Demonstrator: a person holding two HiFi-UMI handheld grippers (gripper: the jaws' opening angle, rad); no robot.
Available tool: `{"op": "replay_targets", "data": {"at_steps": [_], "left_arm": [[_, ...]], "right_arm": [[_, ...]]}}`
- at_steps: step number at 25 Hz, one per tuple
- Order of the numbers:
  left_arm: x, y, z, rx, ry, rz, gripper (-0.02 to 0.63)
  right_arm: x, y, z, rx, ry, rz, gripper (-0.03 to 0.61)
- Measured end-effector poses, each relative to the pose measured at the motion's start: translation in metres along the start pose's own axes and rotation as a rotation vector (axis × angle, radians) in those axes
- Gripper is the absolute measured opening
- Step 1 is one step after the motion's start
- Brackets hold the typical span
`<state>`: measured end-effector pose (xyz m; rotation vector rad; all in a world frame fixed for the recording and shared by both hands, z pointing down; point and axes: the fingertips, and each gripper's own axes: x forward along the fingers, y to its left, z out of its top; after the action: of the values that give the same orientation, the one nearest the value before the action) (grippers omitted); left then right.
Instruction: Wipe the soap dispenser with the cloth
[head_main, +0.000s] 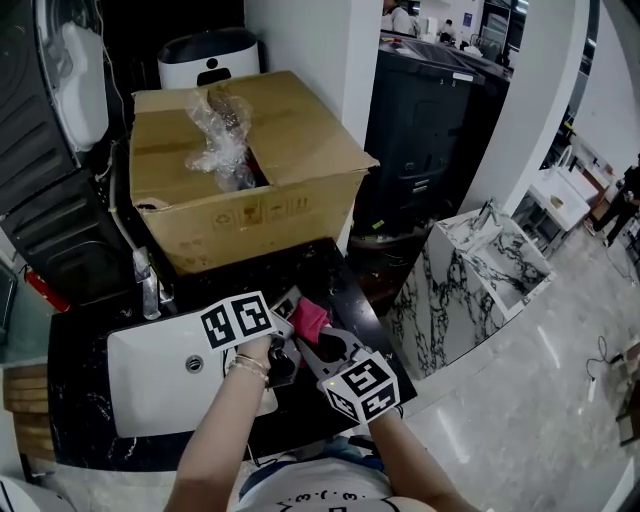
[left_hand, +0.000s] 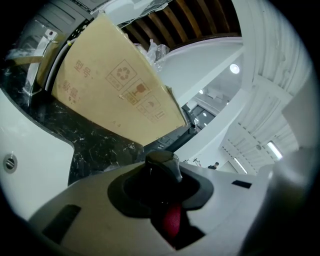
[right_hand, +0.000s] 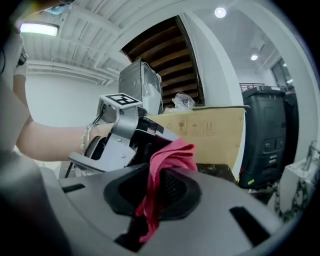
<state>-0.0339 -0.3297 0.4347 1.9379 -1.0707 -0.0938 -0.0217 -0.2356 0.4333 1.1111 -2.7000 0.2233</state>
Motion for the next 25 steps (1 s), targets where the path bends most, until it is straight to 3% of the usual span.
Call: {"op": "replay_targets", "data": {"at_steps": [7,11,16,21,23,25], "left_arm": [[-0.011,0.003,0.003,0.019,-0.014,0.013,0.112],[-0.017,-0.007,0.009,0.086,-0.039,-0.046,0.112],[-0.029,-0.031,0.018,0.261,-0.078,-0.219,0.112],[-0.052,-0.047,0.007,0.631,-0.09,-0.381,0.112],[-0.057,-0.041,0.001,0.693,-0.086,-0.4,0.112],[-0.062,-0.033,-0.003,0.686,-0.086,-0.418,0.112]], "right_arm": [[-0.006,-0.01,-0.018,0.027,0.059,-0.101,0.052],[-0.023,-0.024,-0.048,0.041,0.139,-0.163,0.052],[-0.04,-0.041,-0.059,0.09,0.162,-0.213,0.052],[-0.052,-0.042,-0.039,0.098,0.095,-0.205,0.052],[-0.054,-0.045,-0.027,0.126,0.05,-0.198,0.052],[-0.051,-0.044,-0.014,0.151,0.008,-0.175,0.052]]}}
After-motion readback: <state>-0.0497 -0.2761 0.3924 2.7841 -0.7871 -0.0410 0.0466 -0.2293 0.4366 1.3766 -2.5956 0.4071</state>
